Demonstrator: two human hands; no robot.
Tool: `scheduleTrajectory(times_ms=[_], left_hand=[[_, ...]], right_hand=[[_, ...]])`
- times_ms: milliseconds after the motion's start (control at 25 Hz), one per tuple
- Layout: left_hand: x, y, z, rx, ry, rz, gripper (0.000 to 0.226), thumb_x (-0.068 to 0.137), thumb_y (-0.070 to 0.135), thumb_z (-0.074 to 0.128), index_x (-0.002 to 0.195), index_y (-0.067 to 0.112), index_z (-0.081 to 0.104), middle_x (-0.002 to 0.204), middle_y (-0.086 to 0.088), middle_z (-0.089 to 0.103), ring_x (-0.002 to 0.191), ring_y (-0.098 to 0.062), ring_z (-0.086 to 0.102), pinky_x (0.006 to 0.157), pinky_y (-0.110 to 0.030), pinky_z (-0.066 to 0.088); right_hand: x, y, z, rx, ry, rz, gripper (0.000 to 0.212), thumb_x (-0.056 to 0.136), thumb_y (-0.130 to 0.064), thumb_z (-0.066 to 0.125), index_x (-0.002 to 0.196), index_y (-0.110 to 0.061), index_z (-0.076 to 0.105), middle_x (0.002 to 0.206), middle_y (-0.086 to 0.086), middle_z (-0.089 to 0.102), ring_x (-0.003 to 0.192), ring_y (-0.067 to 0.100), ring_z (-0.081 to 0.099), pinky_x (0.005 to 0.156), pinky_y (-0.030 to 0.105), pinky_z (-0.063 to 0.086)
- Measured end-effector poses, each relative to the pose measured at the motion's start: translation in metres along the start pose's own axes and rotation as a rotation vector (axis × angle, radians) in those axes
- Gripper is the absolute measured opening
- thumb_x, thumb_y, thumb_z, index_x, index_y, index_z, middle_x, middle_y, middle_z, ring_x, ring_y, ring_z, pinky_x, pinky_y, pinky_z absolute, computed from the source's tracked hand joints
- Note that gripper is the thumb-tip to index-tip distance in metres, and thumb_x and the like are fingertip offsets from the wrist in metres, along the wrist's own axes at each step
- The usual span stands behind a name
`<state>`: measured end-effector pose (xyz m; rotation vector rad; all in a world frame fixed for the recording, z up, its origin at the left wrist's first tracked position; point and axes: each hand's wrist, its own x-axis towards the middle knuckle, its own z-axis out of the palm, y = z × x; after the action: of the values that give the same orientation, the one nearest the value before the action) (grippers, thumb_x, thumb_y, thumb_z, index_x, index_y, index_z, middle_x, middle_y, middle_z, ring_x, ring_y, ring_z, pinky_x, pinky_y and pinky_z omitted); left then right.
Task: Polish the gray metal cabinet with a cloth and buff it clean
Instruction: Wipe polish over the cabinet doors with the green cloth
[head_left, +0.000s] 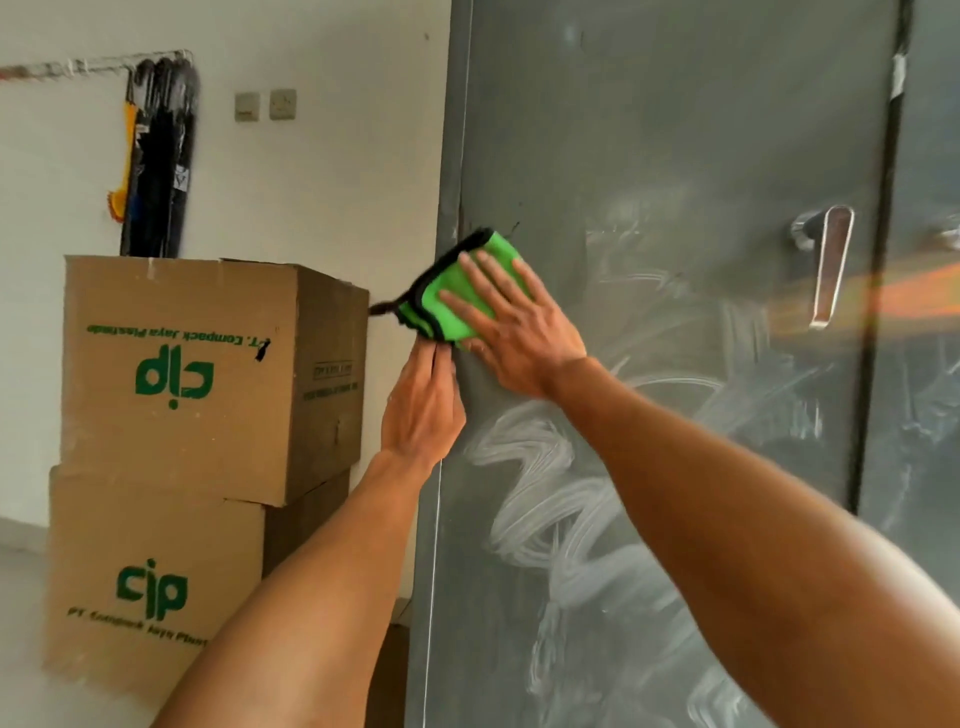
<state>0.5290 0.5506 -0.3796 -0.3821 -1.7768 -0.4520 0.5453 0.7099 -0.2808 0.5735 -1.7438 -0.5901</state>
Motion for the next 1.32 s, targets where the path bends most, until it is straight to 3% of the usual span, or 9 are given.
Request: scheduleTrajectory(times_ms=[200, 320, 440, 640, 920, 1000, 1160, 1240, 1320], left_hand=[[-0.007, 0.008, -0.002, 0.084, -0.031, 0.125, 0.052, 0.104, 0.018, 0.035, 0.149, -0.007, 0.040, 0.156, -0.026, 0.038, 0.143, -0.038, 0.042, 0.119, -0.041, 0.038], [0.036, 0.020, -0.008, 0.072, 0.005, 0.158, 0.058, 0.108, 0.023, 0.031, 0.159, -0.004, 0.022, 0.169, -0.019, 0.015, 0.157, -0.028, 0.016, 0.126, -0.035, 0.022], [0.051, 0.025, -0.005, 0.057, 0.036, 0.118, 0.058, 0.108, 0.024, 0.027, 0.159, -0.003, 0.022, 0.169, -0.018, 0.015, 0.158, -0.027, 0.016, 0.127, -0.035, 0.021], [0.035, 0.042, 0.009, 0.019, 0.040, 0.059, 0.056, 0.105, 0.026, 0.035, 0.152, -0.004, 0.038, 0.160, -0.025, 0.034, 0.151, -0.037, 0.031, 0.124, -0.048, 0.029], [0.024, 0.058, 0.020, -0.017, 0.058, 0.058, 0.063, 0.105, 0.031, 0.031, 0.162, 0.006, 0.022, 0.170, -0.017, 0.011, 0.158, -0.031, 0.010, 0.127, -0.046, 0.015], [0.018, 0.062, 0.022, -0.014, 0.067, 0.080, 0.061, 0.105, 0.030, 0.032, 0.162, 0.009, 0.023, 0.170, -0.017, 0.012, 0.158, -0.031, 0.011, 0.127, -0.048, 0.016], [0.009, 0.072, 0.024, -0.021, 0.062, 0.088, 0.061, 0.105, 0.028, 0.031, 0.163, 0.011, 0.021, 0.171, -0.016, 0.011, 0.158, -0.030, 0.010, 0.127, -0.049, 0.017], [0.005, 0.083, 0.027, -0.034, 0.052, 0.063, 0.061, 0.106, 0.029, 0.031, 0.163, 0.013, 0.020, 0.171, -0.015, 0.009, 0.159, -0.030, 0.009, 0.128, -0.048, 0.015], [0.004, 0.090, 0.030, -0.038, 0.026, 0.093, 0.060, 0.106, 0.030, 0.031, 0.163, 0.015, 0.022, 0.171, -0.016, 0.009, 0.159, -0.030, 0.008, 0.128, -0.049, 0.015]], right_hand=[[0.000, 0.038, -0.010, -0.071, -0.051, -0.116, 0.061, 0.105, -0.049, 0.034, 0.161, -0.030, 0.023, 0.169, 0.012, 0.013, 0.156, 0.030, 0.013, 0.127, 0.050, 0.009], [0.029, 0.104, -0.032, 0.055, 0.042, 0.329, 0.062, 0.105, -0.049, 0.034, 0.162, -0.030, 0.019, 0.170, 0.012, 0.007, 0.157, 0.029, 0.007, 0.126, 0.047, 0.005], [0.023, 0.086, -0.029, 0.088, 0.077, 0.635, 0.064, 0.105, -0.047, 0.032, 0.163, -0.028, 0.012, 0.170, 0.014, -0.001, 0.157, 0.030, -0.001, 0.127, 0.048, 0.002], [-0.017, 0.040, -0.010, 0.016, 0.009, 0.184, 0.062, 0.104, -0.046, 0.036, 0.162, -0.028, 0.022, 0.169, 0.014, 0.011, 0.157, 0.029, 0.009, 0.126, 0.050, 0.010], [-0.081, 0.090, -0.030, 0.237, 0.073, 1.155, 0.065, 0.106, -0.046, 0.027, 0.163, -0.029, 0.001, 0.169, 0.013, -0.013, 0.156, 0.027, -0.014, 0.125, 0.052, -0.004], [-0.084, 0.065, -0.026, 0.179, 0.034, 1.000, 0.065, 0.105, -0.045, 0.029, 0.163, -0.029, 0.003, 0.169, 0.017, -0.011, 0.156, 0.031, -0.012, 0.125, 0.053, -0.004], [-0.115, 0.049, -0.016, 0.020, -0.095, 0.317, 0.064, 0.106, -0.047, 0.032, 0.163, -0.028, 0.012, 0.170, 0.015, 0.001, 0.157, 0.030, -0.001, 0.126, 0.051, 0.007], [-0.132, 0.073, -0.019, 0.041, -0.082, 0.427, 0.064, 0.106, -0.047, 0.033, 0.163, -0.030, 0.009, 0.171, 0.010, -0.002, 0.157, 0.027, -0.004, 0.127, 0.049, 0.005], [-0.142, 0.093, -0.029, 0.149, -0.060, 0.826, 0.066, 0.106, -0.047, 0.030, 0.163, -0.031, 0.001, 0.170, 0.009, -0.010, 0.157, 0.026, -0.012, 0.126, 0.048, -0.003]])
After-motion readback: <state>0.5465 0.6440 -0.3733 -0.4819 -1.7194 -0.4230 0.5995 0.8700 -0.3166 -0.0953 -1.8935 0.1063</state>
